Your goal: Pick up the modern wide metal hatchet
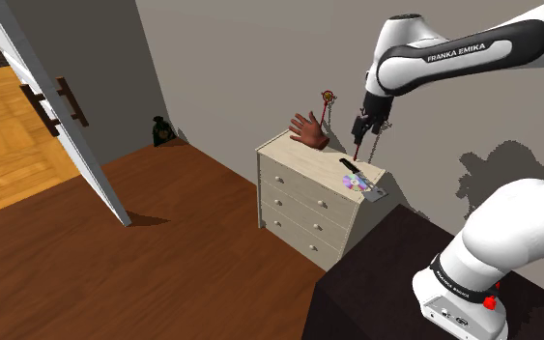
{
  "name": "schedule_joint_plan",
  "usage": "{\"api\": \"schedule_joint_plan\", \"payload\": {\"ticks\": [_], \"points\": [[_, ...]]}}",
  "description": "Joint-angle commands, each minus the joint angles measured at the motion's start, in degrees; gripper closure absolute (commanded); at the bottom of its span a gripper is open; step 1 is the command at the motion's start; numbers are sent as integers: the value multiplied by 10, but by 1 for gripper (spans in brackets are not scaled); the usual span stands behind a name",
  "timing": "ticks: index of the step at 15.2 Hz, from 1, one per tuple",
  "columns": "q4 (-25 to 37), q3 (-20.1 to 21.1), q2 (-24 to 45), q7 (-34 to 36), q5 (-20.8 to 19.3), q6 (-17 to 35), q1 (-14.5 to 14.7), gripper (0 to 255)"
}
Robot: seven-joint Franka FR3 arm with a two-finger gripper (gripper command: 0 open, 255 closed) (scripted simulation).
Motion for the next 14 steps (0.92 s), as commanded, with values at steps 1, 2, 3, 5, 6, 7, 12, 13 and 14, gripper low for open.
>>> {"api": "schedule_joint_plan", "payload": {"ticks": [1,2,3,5,6,7,12,13,14], "points": [[-7,-12,32,-2,-4,41,-9,0],[-9,-18,49,-4,-5,59,-13,0],[-9,-24,66,-5,-6,77,-16,0],[-9,-37,102,-9,-7,113,-24,0],[-7,-43,121,-11,-7,131,-27,0],[-5,-49,141,-14,-5,148,-30,0],[15,-77,243,-35,13,230,-44,0],[22,-82,265,-41,20,244,-47,0],[29,-86,286,-47,29,259,-49,0]]}}
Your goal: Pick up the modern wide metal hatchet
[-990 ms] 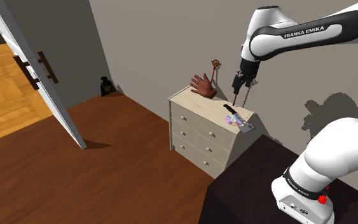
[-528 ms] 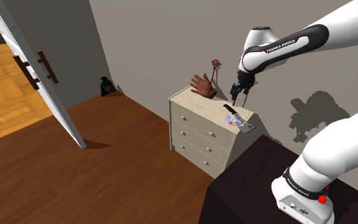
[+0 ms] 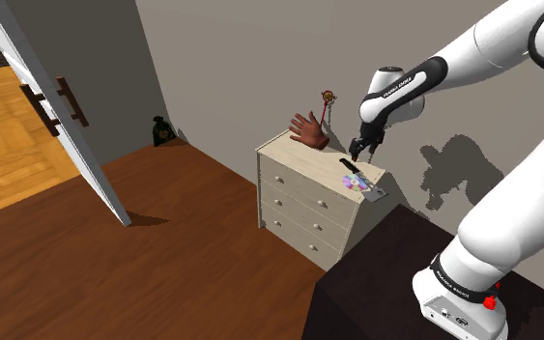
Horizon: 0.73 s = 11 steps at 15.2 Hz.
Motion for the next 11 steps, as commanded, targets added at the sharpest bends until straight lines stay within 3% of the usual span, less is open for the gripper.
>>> {"api": "schedule_joint_plan", "payload": {"ticks": [1,6,11], "points": [[16,-8,44,-13,17,28,-6,0],[64,-12,155,-57,76,86,-32,0],[127,5,263,-98,133,125,-76,0]]}}
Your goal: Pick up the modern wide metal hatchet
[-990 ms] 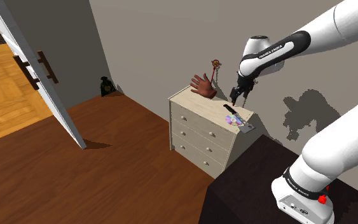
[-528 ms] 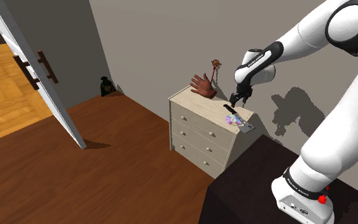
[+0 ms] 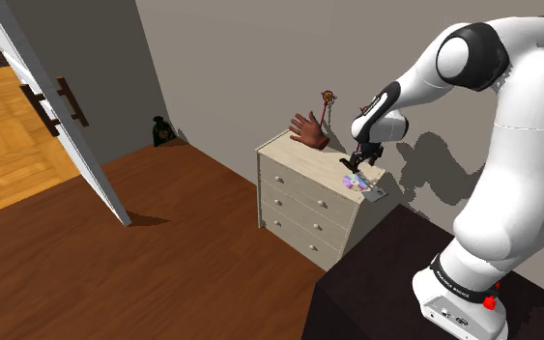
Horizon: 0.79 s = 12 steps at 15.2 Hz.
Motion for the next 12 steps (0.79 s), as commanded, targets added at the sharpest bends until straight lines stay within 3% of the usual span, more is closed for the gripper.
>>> {"api": "schedule_joint_plan", "payload": {"ticks": [1,11,12], "points": [[28,7,39,-14,19,9,-20,0],[43,29,96,-28,38,52,-37,0],[43,29,96,-28,38,52,-37,255]]}}
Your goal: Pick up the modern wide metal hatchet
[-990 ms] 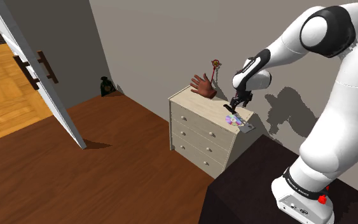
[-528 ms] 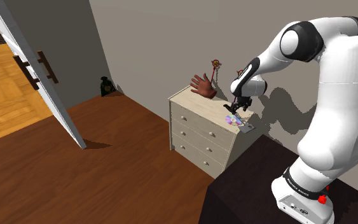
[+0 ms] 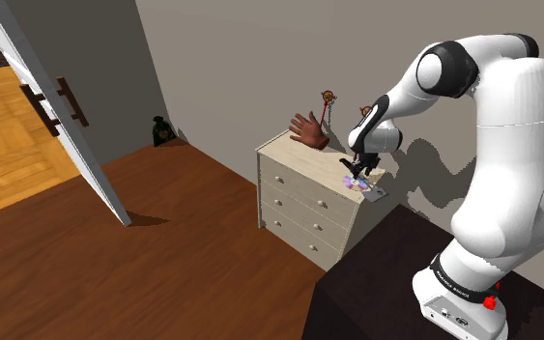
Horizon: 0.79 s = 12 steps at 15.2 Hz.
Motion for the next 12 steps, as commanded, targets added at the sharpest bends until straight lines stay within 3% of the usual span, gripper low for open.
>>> {"api": "schedule_joint_plan", "payload": {"ticks": [1,8,12], "points": [[1,0,1,0,0,0,0,255],[4,1,5,-5,1,1,-5,255],[-6,-9,-22,5,-7,-16,7,255]]}}
